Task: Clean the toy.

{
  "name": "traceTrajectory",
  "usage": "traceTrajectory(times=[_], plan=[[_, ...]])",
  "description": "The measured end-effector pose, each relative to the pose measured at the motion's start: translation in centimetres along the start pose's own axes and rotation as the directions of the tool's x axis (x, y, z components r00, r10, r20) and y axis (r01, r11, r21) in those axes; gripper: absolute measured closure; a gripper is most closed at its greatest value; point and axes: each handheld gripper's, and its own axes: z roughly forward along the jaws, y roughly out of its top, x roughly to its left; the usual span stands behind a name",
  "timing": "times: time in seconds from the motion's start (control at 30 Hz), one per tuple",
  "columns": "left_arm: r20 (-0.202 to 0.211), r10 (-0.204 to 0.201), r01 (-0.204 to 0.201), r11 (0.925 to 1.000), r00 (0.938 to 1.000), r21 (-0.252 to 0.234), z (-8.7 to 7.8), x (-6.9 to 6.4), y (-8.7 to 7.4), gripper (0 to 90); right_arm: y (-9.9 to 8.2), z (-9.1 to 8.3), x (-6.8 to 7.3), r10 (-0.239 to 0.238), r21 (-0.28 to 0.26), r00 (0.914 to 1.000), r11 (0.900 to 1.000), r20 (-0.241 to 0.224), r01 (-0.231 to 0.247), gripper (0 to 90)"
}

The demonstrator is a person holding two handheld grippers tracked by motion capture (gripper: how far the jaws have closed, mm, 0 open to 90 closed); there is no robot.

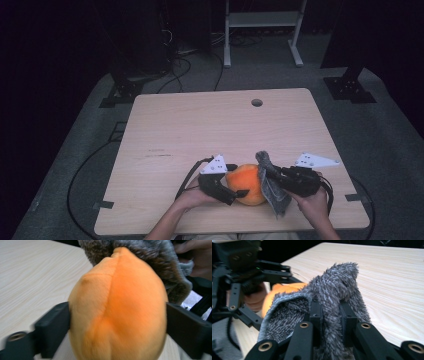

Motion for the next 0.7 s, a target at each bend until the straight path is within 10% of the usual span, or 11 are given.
traceTrajectory(times=[0.2,0.3,0.43,0.6,0.7], plan=[[-0.058,0.087,-0.09,0.9953,0.9945,-0.037,-1.4,-1.0,1.6,31.9,1.0,-1.5,0.6,-0.048,-0.018,0.9955,0.9986,0.082,0.05,74.7],[-0.099,0.125,-0.126,0.992,0.9871,0.001,-1.6,-1.5,2.0,32.4,1.7,-1.8,1.9,-0.083,-0.094,0.9964,0.9923,-0.018,0.081,74.5],[-0.09,0.13,-0.129,0.9915,0.9874,0.017,-1.1,-1.7,1.6,30.8,1.5,0.0,2.8,-0.155,-0.023,0.9875,0.9875,0.027,0.156,74.8],[-0.042,0.085,-0.084,0.9961,0.9955,0.027,-0.9,-0.8,1.0,11.7,0.9,-0.1,1.4,-0.1,-0.025,0.995,0.9947,0.003,0.1,74.3],[-0.089,0.121,-0.12,0.9926,0.9887,0.017,-0.4,-0.9,0.5,21.5,0.7,-0.1,0.7,-0.085,-0.025,0.9962,0.996,0.017,0.086,74.1]])
